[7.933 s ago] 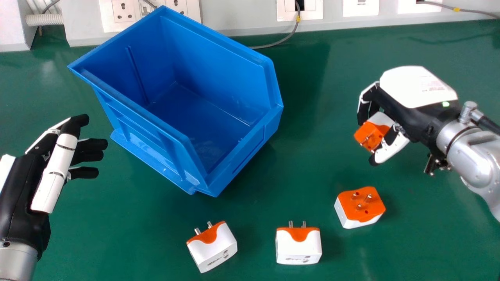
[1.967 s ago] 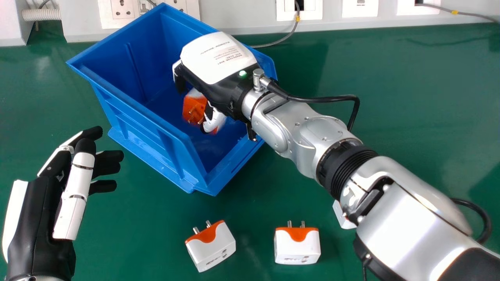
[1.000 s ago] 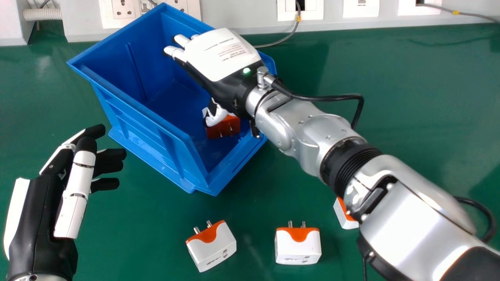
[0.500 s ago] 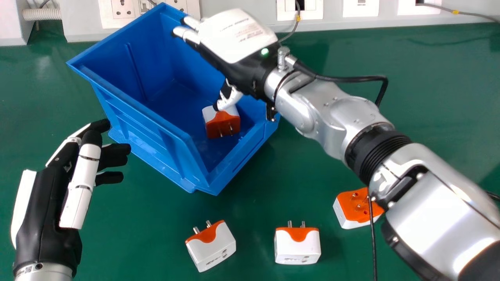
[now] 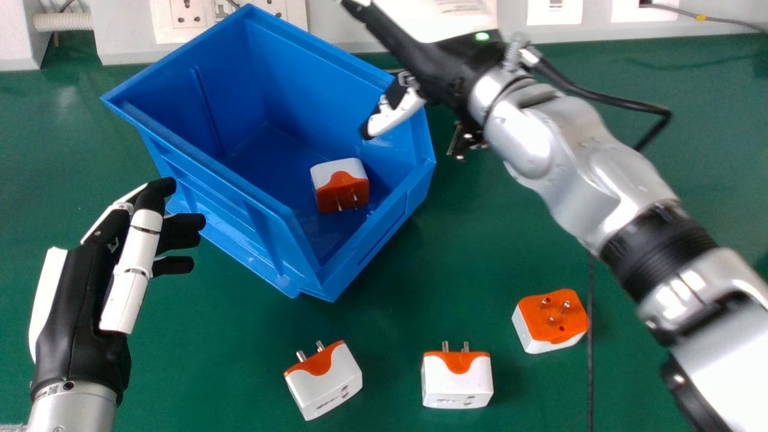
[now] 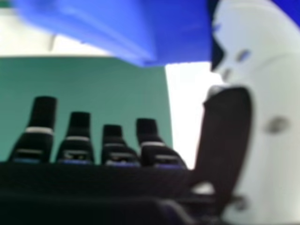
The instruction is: Pick all objects and put in blue box
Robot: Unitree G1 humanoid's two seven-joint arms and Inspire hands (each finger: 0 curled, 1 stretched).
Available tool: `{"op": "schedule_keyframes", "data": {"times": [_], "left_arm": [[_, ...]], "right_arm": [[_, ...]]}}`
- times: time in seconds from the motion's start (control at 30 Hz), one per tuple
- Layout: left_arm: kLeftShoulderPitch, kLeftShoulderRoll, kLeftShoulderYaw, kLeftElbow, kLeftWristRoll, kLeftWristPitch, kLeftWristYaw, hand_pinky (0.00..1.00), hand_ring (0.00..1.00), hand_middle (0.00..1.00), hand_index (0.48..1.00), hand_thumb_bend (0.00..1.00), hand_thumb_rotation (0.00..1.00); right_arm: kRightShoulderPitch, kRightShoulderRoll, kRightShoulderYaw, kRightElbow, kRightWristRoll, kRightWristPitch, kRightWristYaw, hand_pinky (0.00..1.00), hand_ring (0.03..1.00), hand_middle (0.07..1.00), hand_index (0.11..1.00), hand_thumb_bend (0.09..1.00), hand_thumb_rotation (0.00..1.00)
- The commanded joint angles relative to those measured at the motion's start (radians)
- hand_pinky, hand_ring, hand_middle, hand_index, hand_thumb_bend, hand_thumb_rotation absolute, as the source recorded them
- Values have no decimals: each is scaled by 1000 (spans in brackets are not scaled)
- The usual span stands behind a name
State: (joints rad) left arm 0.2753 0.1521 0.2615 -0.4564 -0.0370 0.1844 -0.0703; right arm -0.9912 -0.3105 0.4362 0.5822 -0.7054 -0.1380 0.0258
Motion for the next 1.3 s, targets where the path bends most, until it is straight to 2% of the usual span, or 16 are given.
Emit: {"op": "schedule_keyframes", "data": {"times": [0.0, 0.2, 0.3, 0.37, 0.43, 0.5, 0.63, 0.73, 0.77, 0.83, 1.0, 1.1, 1.27], "left_arm": [[-13, 13, 10, 5, 0, -19, 1, 636, 696, 680, 808, 442, 885], [-7, 8, 16, 0, -5, -40, 4, 635, 696, 679, 806, 436, 885], [2, 5, 18, -2, -7, -55, 4, 634, 695, 678, 806, 445, 885], [22, -2, 22, -14, -12, -73, 2, 633, 695, 678, 806, 449, 886], [58, -10, 30, -30, -23, -99, -4, 633, 695, 678, 807, 448, 886], [80, -16, 35, -40, -30, -115, -8, 634, 695, 677, 808, 444, 887], [141, -31, 32, -81, -27, -135, -6, 638, 694, 676, 810, 441, 888], [159, -36, 30, -95, -26, -139, -4, 637, 694, 675, 813, 441, 888], [174, -38, 34, -102, -32, -142, -8, 637, 694, 675, 815, 441, 889], [207, -42, 47, -113, -55, -153, -23, 637, 694, 676, 816, 441, 890], [248, -39, 62, -114, -104, -177, -57, 651, 706, 688, 829, 456, 888], [269, -40, 65, -118, -121, -185, -72, 662, 717, 698, 840, 469, 888], [289, -44, 77, -118, -145, -189, -82, 673, 729, 709, 850, 483, 889]], "right_arm": [[69, -55, -60, -177, 29, 18, 26, 777, 901, 952, 895, 648, 0], [300, -165, -191, -566, 37, 81, 109, 761, 892, 949, 895, 668, 0], [390, -204, -241, -666, 29, 94, 119, 728, 870, 929, 875, 692, 0], [465, -232, -281, -711, 27, 91, 109, 706, 856, 919, 864, 699, 0], [557, -244, -318, -756, 23, 99, 96, 701, 854, 918, 862, 694, 0], [611, -241, -336, -783, 21, 110, 92, 701, 855, 919, 863, 688, 0], [728, -217, -356, -857, 8, 159, 96, 704, 857, 921, 866, 682, 2], [764, -207, -355, -888, 0, 189, 98, 708, 862, 925, 869, 681, 9], [798, -196, -353, -908, -11, 208, 95, 711, 864, 926, 871, 681, 12], [870, -173, -353, -946, -23, 238, 91, 717, 865, 926, 871, 682, 13], [953, -131, -344, -996, -34, 283, 101, 732, 873, 933, 879, 684, 11], [992, -108, -332, -1015, -31, 302, 110, 741, 879, 937, 886, 683, 8], [1033, -93, -329, -1015, -18, 299, 109, 750, 884, 940, 893, 682, 3]]}}
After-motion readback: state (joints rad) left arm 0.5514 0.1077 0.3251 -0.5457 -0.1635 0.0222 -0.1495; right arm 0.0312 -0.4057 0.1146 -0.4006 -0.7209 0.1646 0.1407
